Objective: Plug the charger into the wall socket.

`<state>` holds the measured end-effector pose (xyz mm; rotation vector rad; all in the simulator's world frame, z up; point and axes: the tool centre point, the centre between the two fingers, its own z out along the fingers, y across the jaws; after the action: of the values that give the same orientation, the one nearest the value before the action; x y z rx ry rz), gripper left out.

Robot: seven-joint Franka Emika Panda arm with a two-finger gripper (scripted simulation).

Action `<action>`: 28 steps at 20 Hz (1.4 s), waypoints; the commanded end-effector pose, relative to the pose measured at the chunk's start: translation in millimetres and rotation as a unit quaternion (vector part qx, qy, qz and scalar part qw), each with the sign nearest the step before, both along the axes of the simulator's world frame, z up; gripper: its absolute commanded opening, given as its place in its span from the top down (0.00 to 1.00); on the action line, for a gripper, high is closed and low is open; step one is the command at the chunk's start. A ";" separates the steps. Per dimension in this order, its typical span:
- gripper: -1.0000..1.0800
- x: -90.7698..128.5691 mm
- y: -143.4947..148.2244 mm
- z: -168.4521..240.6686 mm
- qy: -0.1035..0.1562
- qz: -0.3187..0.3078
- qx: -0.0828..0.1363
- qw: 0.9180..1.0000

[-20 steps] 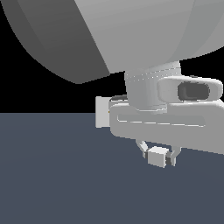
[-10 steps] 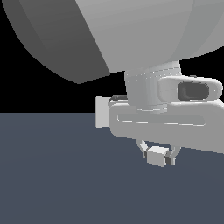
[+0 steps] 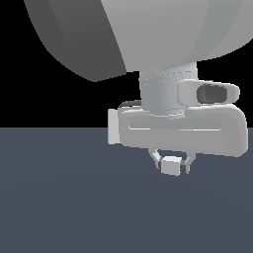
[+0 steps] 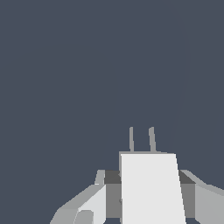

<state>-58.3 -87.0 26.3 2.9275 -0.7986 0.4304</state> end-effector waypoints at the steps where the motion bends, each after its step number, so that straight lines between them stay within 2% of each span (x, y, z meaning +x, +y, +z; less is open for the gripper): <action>1: 1.00 7.0 2.9 6.3 -0.001 0.029 -0.001 1.000; 5: 1.00 19.4 10.2 17.8 -0.002 0.084 -0.002 0.996; 10: 1.00 34.7 22.8 33.2 -0.002 0.159 -0.002 0.987; 20: 1.00 55.8 51.5 59.1 -0.002 0.289 -0.002 0.957; 28: 1.00 62.3 68.0 70.6 0.000 0.351 -0.001 0.936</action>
<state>3.1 -21.8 95.1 3.1197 0.2553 0.4610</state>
